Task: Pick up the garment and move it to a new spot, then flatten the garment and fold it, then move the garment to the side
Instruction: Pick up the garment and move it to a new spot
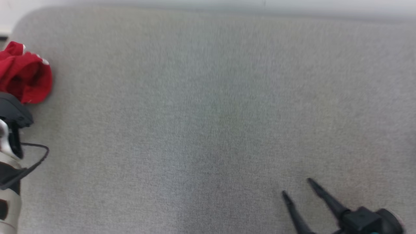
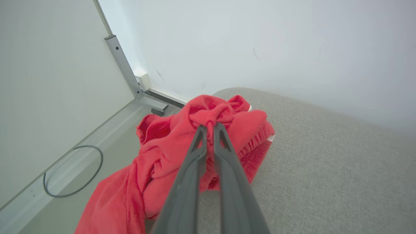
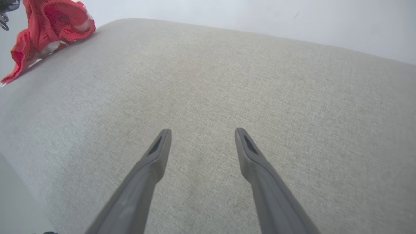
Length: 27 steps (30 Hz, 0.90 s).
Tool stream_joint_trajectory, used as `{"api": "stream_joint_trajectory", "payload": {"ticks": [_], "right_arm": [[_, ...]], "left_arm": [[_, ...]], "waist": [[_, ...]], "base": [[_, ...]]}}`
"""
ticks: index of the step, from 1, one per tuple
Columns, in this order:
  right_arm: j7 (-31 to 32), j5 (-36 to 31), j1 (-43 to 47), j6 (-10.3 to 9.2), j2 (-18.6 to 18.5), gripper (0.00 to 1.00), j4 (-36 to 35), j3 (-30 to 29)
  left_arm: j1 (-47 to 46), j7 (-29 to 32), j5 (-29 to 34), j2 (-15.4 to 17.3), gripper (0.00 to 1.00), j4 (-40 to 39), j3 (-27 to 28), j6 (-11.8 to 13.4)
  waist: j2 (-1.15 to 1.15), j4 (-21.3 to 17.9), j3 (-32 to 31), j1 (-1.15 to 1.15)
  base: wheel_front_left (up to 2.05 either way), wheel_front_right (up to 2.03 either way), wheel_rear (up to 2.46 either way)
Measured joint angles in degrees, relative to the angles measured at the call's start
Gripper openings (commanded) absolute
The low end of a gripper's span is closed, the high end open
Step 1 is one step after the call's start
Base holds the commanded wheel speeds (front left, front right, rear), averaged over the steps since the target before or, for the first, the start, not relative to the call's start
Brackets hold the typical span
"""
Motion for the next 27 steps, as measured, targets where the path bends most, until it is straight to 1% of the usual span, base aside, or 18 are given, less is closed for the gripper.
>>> {"api": "stream_joint_trajectory", "payload": {"ticks": [4, 8, 11, 14, 15, 16, 17, 18, 20, 26, 27], "right_arm": [[-3.1, 0.9, -2.6, 0.00, 3.2, 1.00, 6.7, 2.5], [-5.7, 1.3, -3.2, 0.00, 6.2, 1.00, 13.0, 3.7], [-7.5, 1.2, -4.2, 0.00, 7.9, 1.00, 16.2, 3.5], [-8.6, 0.9, -4.4, 0.00, 9.0, 1.00, 18.1, 2.6], [-8.6, 0.9, -4.4, 0.00, 9.0, 1.00, 18.1, 2.6], [-9.0, 0.8, -4.4, 0.00, 9.2, 1.00, 18.7, 2.2], [-9.1, 0.7, -4.4, 0.00, 9.4, 1.00, 19.3, 1.6], [-9.1, 0.7, -4.4, 0.00, 9.4, 1.00, 19.3, 1.6], [-9.3, 0.3, -4.4, 0.00, 9.5, 1.00, 19.6, 1.1], [-8.5, -0.3, -4.4, 0.00, 9.0, 1.00, 19.2, 0.4], [-8.4, -0.3, -4.4, 0.00, 8.7, 1.00, 18.8, 0.3]], "left_arm": [[-0.4, 1.3, 0.6, 1.7, 0.00, -3.4, -1.5, -2.5], [-0.2, 3.3, 0.2, 0.7, 0.00, -7.0, -3.0, -5.0], [0.3, 4.6, -0.4, -0.2, 0.00, -11.1, -4.2, -6.0], [1.0, 6.3, -2.2, -2.5, 0.00, -16.7, -5.5, -6.6], [1.0, 6.3, -2.2, -2.5, 0.00, -16.7, -5.5, -6.6], [1.6, 6.6, -3.1, -3.7, 0.00, -18.7, -5.7, -6.7], [3.4, 7.6, -4.9, -6.0, 0.00, -23.2, -6.1, -6.7], [3.4, 7.6, -4.9, -6.0, 0.00, -23.2, -6.1, -6.7], [5.5, 8.9, -6.3, -7.8, 0.00, -28.0, -7.2, -6.7], [12.6, 11.7, -9.4, -14.1, 0.00, -41.9, -10.6, -6.7], [14.9, 12.4, -10.2, -15.4, 0.00, -46.1, -11.7, -6.4]], "waist": [[0.00, -0.1, -4.7, 0.00], [0.00, -0.1, -9.7, 0.00], [-0.01, -0.2, -13.6, -0.01], [-0.01, -0.6, -17.2, -0.01], [-0.01, -0.6, -17.2, -0.01], [-0.01, -0.7, -18.3, -0.01], [-0.01, -1.2, -20.3, -0.01], [-0.01, -1.2, -20.3, -0.01], [-0.01, -1.9, -22.1, -0.02], [-0.01, -6.1, -25.0, 0.00], [-0.01, -7.9, -25.5, -0.01]], "base": [[0.00, 0.00, 0.00], [0.00, 0.00, 0.00], [0.00, 0.00, 0.00], [0.00, 0.00, 0.00], [0.00, 0.00, 0.00], [0.00, 0.00, 0.00], [0.00, 0.00, 0.00], [0.00, 0.00, 0.00], [0.00, 0.00, 0.00], [0.00, 0.00, 0.00], [0.00, 0.00, 0.00]]}}
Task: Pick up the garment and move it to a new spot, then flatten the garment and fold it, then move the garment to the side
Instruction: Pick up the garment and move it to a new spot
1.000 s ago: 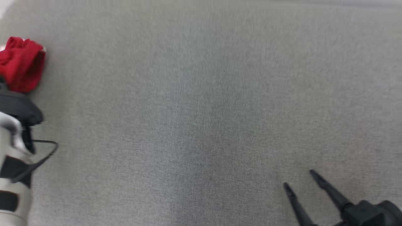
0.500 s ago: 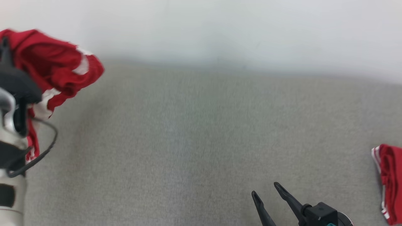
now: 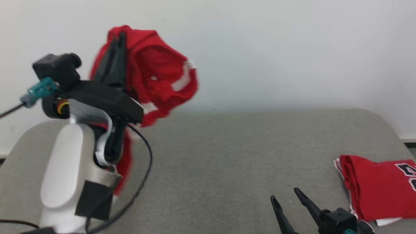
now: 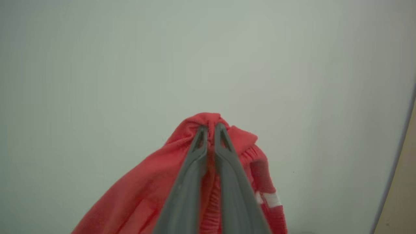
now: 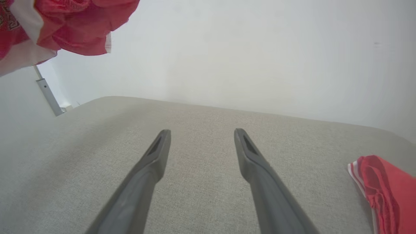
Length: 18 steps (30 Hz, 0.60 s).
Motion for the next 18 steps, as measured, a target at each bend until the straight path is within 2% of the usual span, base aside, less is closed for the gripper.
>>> {"api": "stream_joint_trajectory", "payload": {"ticks": [5, 9, 13, 18], "right_arm": [[0.6, 0.0, -0.5, 0.00, -0.7, 1.00, -1.0, 0.0], [1.0, 0.1, -0.8, 0.00, -1.3, 1.00, -1.3, 0.4], [1.2, 0.3, -1.5, 0.00, -1.5, 1.00, -1.5, 1.2], [1.1, 0.5, -2.3, 0.00, -1.8, 1.00, -1.6, 1.3]], "left_arm": [[5.2, 0.8, -1.8, -1.9, 0.00, -7.7, -4.2, 1.7], [9.4, -1.3, -4.7, -2.4, 0.00, -10.2, -7.2, 4.0], [13.4, -4.3, -8.7, -2.5, 0.00, -8.6, -11.2, 5.4], [17.0, -9.3, -11.5, -2.6, 0.00, -1.3, -14.9, 6.1]], "waist": [[0.00, -5.0, -0.2, 0.01], [0.00, -8.9, 0.5, 0.01], [0.01, -12.5, 1.8, 0.01], [0.01, -16.3, 4.2, 0.02]], "base": [[0.00, 0.00, 0.00], [0.00, 0.00, 0.00], [0.00, 0.00, 0.00], [0.00, 0.00, 0.00]]}}
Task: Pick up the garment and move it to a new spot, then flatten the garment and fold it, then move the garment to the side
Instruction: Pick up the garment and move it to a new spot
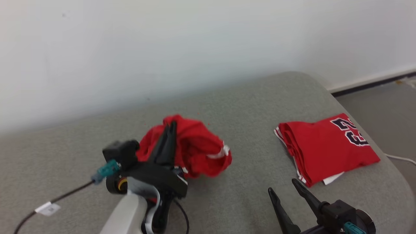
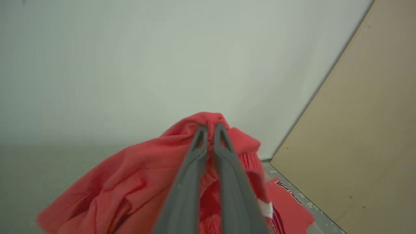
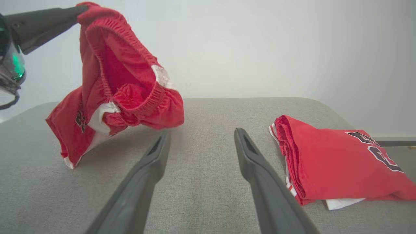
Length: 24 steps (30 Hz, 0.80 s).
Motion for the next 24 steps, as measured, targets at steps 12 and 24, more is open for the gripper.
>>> {"api": "stream_joint_trajectory", "payload": {"ticks": [12, 24], "right_arm": [[-0.7, 0.1, -1.2, 0.00, 0.0, 1.00, 1.0, 0.3], [-4.7, 1.5, 0.8, 0.00, 1.4, 1.00, 4.4, -3.4]], "left_arm": [[1.4, -7.1, -5.2, 0.0, 1.00, 19.7, -8.2, -5.0], [15.9, -8.0, 12.8, 0.1, 1.00, -6.5, 5.1, -3.8]], "waist": [[0.01, -4.7, 6.2, 0.01], [0.01, 1.9, 3.9, 0.00]], "base": [[0.00, 0.00, 0.00], [0.00, 0.00, 0.00]]}}
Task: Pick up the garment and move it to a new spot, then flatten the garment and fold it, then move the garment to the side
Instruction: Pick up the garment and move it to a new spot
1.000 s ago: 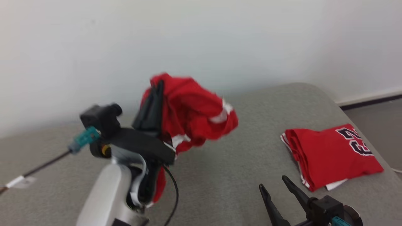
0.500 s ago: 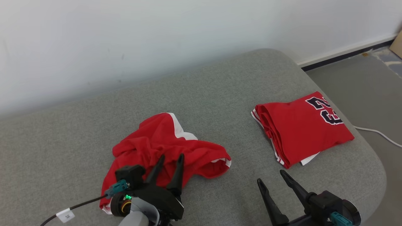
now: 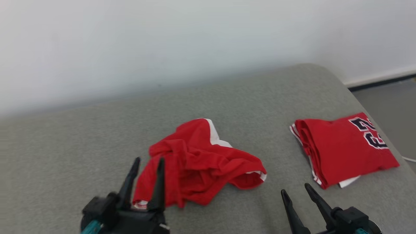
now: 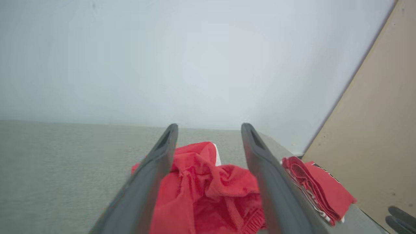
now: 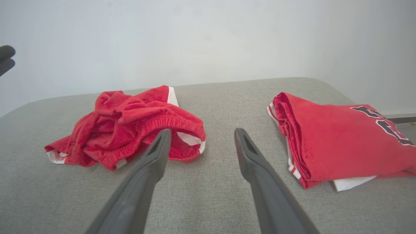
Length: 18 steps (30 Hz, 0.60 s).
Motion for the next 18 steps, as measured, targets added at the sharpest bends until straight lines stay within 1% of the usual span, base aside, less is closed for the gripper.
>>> {"api": "stream_joint_trajectory", "payload": {"ticks": [4, 7, 8, 14, 18], "right_arm": [[-3.8, 0.2, 0.7, 0.00, 0.6, 1.00, 2.0, -2.2], [-6.1, 0.2, 0.9, 0.00, 0.6, 1.00, 3.8, -3.9], [-7.1, 0.0, 1.4, 0.00, 0.5, 1.00, 5.0, -4.5], [-10.3, -0.5, 3.5, 0.00, 0.5, 1.00, 7.9, -9.2], [-11.1, -0.9, 5.4, 0.00, 0.5, 1.00, 9.1, -11.3]], "left_arm": [[6.8, 0.0, 7.0, 0.3, 1.00, -6.6, 5.4, 0.6], [11.5, 0.0, 12.0, 1.8, 1.00, -8.4, 8.5, 1.4], [14.4, 0.0, 14.2, 2.7, 1.00, -8.6, 10.5, 2.1], [21.8, 0.0, 18.1, 3.0, 1.00, -9.6, 13.7, 4.5], [24.3, 0.0, 18.4, 3.7, 1.00, -9.5, 15.4, 4.3]], "waist": [[0.00, 3.3, -1.7, -0.01], [0.00, 5.7, -3.0, -0.01], [-0.01, 7.2, -3.8, -0.01], [0.00, 10.6, -6.5, -0.01], [-0.01, 11.9, -8.1, -0.01]], "base": [[0.00, 0.00, 0.00], [0.00, 0.00, 0.00], [0.00, 0.00, 0.00], [0.00, 0.00, 0.00], [0.00, 0.00, 0.00]]}}
